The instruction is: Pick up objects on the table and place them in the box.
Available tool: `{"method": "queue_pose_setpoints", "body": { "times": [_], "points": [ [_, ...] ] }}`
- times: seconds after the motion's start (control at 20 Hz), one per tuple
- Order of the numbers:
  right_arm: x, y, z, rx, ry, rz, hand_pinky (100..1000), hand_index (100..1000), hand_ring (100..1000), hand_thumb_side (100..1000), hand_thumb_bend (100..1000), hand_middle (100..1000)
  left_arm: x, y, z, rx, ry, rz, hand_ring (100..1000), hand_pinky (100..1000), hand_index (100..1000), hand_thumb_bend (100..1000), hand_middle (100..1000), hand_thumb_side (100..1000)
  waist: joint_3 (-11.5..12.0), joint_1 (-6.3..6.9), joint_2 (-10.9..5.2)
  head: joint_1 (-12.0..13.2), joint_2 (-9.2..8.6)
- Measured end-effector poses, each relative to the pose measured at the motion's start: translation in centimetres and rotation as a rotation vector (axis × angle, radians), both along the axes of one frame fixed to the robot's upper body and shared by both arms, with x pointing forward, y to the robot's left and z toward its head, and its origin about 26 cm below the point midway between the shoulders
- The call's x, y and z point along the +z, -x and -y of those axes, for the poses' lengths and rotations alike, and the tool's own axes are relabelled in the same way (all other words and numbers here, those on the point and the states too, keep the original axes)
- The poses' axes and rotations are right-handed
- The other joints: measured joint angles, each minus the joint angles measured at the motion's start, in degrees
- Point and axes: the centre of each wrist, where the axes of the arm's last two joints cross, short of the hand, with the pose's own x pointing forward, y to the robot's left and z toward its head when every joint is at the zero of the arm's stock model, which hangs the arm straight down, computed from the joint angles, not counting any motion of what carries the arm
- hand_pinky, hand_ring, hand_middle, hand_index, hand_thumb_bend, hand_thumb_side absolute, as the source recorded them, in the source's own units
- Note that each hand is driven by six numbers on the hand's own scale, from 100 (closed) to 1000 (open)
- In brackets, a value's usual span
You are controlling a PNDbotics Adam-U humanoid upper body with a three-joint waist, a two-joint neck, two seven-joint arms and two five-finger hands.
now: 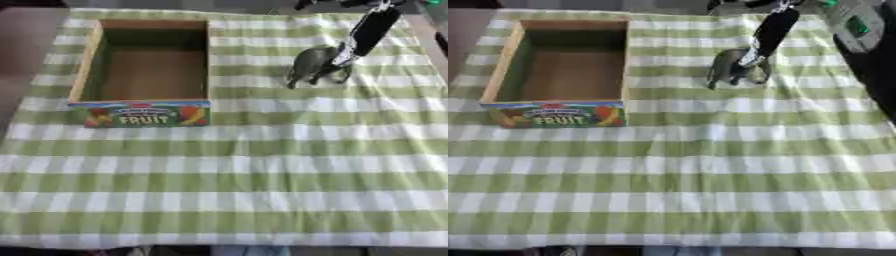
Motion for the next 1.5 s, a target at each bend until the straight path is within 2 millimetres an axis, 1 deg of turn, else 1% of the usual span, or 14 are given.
{"method": "queue_pose_setpoints", "body": {
  "times": [0.05,0.55,0.8,0.85,1.0,1.25,1.5],
  "points": [
    [-0.2,-0.2,0.0,-0.008,0.002,-0.003,983,1000,1000,554,634,943,0.0,0.0,0.0,0.0,0.0,0.0,385,331,517,100,691,772,0.1,0.0,0.08,0.0,0.0],
    [-3.2,-2.3,0.9,-0.094,0.044,-0.045,975,1000,1000,562,616,934,0.0,0.0,0.0,-0.003,-0.001,-0.001,384,330,514,100,691,774,0.3,0.02,0.63,-0.5,-0.2],
    [-4.5,-3.0,1.6,-0.139,0.059,-0.051,971,1000,996,586,581,927,0.0,0.0,0.0,-0.003,-0.001,-0.002,384,330,513,100,692,777,0.5,0.09,0.86,-0.6,-0.48],
    [-4.7,-3.1,1.7,-0.145,0.059,-0.051,969,1000,994,600,561,924,0.0,0.0,0.0,-0.004,-0.001,-0.003,383,329,512,100,692,777,0.5,0.1,0.94,-0.6,-0.49],
    [-5.3,-3.5,2.0,-0.166,0.049,-0.048,965,1000,990,610,540,919,-0.1,0.0,0.1,-0.005,0.001,-0.003,383,330,512,100,692,777,0.6,0.16,1.07,-0.7,-0.53],
    [-5.8,-4.1,2.6,-0.215,0.03,-0.032,964,1000,990,600,523,919,-0.1,0.0,0.2,-0.007,0.004,-0.002,382,329,511,100,693,779,1.0,0.22,1.44,-1.0,-1.0],
    [-6.3,-4.6,3.2,-0.253,0.043,-0.028,963,1000,988,582,479,915,-0.1,0.0,0.2,-0.007,0.004,-0.001,382,329,510,100,693,780,1.0,0.18,1.79,-1.1,-1.05]
  ]
}}
